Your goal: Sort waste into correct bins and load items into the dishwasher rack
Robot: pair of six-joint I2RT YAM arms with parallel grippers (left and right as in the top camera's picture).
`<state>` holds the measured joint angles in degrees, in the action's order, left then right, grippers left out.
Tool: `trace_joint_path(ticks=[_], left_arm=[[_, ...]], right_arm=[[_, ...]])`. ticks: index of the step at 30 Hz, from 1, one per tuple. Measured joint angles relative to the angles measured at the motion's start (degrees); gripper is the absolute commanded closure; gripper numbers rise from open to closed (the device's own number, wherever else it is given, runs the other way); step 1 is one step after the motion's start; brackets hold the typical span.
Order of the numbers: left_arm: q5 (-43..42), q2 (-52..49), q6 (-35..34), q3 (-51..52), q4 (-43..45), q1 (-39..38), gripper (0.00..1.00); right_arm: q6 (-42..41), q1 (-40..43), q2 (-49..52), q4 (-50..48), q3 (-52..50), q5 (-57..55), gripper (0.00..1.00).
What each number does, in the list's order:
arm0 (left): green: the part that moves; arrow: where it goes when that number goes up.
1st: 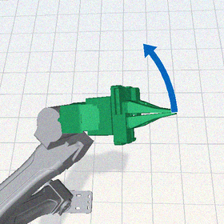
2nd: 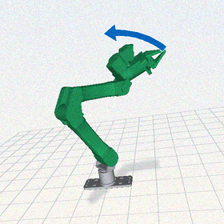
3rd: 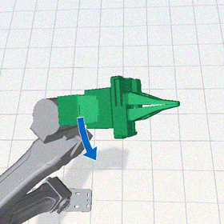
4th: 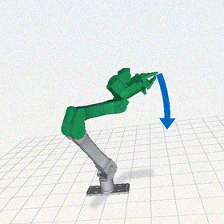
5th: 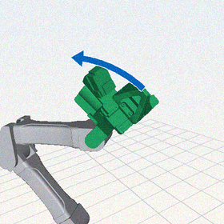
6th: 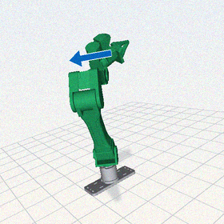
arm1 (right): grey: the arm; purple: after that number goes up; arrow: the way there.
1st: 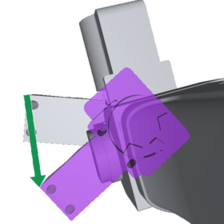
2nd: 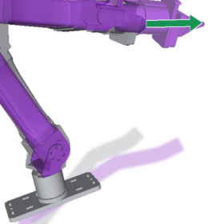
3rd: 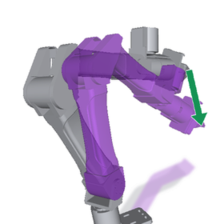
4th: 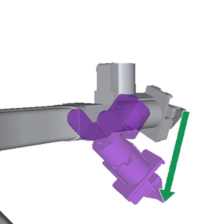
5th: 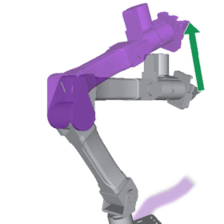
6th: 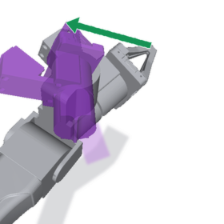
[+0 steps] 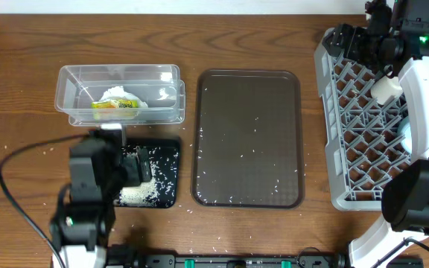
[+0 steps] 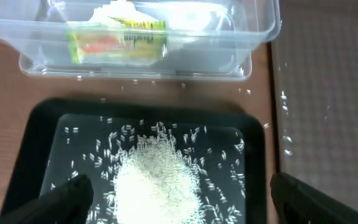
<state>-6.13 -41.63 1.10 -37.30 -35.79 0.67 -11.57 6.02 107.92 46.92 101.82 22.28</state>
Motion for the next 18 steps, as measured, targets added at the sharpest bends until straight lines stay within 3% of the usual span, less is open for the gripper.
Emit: trace_joint_path(ticks=[5,13,18], left_arm=[[0.0,8.55,2.45,10.75,8.72,0.0,0.06],[-0.02,13.84,3.89,22.95,26.88,0.22,0.06],[-0.15,21.7,3.91,30.53,32.65,0.7,0.06]], right_arm=[[0.02,0.0,0.0,-0.02,0.0,-0.02,0.01],[0.0,0.0,0.0,0.0,0.0,-0.02,0.01],[0.02,0.0,0.0,0.0,0.0,-0.02,0.01]])
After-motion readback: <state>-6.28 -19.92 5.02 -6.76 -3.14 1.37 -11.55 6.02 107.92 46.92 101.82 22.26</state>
